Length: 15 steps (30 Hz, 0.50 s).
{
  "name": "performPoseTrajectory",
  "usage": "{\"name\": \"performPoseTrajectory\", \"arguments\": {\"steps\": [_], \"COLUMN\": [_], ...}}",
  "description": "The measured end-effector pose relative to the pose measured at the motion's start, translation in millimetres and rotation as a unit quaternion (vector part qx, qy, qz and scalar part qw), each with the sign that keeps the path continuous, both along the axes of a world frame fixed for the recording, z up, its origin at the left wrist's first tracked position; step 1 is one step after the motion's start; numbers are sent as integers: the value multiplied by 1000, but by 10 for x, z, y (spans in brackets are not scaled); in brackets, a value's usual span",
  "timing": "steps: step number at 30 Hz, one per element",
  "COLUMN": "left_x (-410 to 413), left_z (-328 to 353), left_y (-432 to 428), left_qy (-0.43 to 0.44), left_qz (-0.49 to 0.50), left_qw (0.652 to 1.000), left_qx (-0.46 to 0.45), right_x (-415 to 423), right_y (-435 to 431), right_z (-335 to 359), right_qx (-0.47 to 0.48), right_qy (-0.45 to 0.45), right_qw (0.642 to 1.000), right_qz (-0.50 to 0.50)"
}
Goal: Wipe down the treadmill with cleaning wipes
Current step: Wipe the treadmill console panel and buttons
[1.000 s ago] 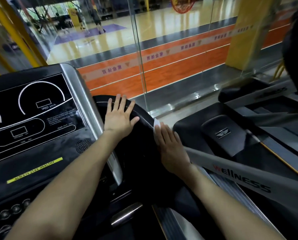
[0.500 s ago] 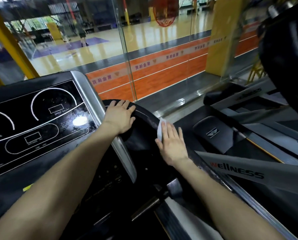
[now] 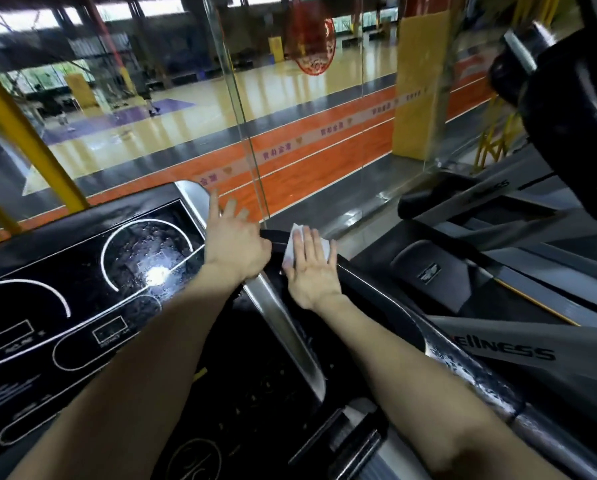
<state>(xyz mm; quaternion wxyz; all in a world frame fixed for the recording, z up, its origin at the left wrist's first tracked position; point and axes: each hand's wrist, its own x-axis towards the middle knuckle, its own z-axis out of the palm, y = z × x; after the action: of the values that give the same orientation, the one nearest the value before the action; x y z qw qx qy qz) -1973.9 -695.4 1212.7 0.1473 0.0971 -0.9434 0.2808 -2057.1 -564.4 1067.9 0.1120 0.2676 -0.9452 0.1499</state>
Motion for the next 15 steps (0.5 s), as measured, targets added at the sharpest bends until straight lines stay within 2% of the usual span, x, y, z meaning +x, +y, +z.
{"name": "performPoseTrajectory", "arguments": {"steps": [3,7,10,12,15], "left_x": [37,46,6,20,40], "left_z": [-2,-16,105,252,322], "left_y": [-8,-90,-335,-538,-653], "left_qy": [11,10,7,34,70], "left_qz": [-24,-72,-141,-119,-70], "left_qw": [1000,997,989,992,994], "left_qx": [1,16,36,32,54], "right_x": [51,307,356,277,74], "right_y": [226,1217,1340,933,103], "right_z": [-60,-549,-641,-442,12], "right_qx": [-23,-42,-49,-50,-65], "right_qy": [11,19,-5,14,48], "right_qw": [1000,995,989,994,996], "right_qz": [13,-91,-137,-99,37]}}
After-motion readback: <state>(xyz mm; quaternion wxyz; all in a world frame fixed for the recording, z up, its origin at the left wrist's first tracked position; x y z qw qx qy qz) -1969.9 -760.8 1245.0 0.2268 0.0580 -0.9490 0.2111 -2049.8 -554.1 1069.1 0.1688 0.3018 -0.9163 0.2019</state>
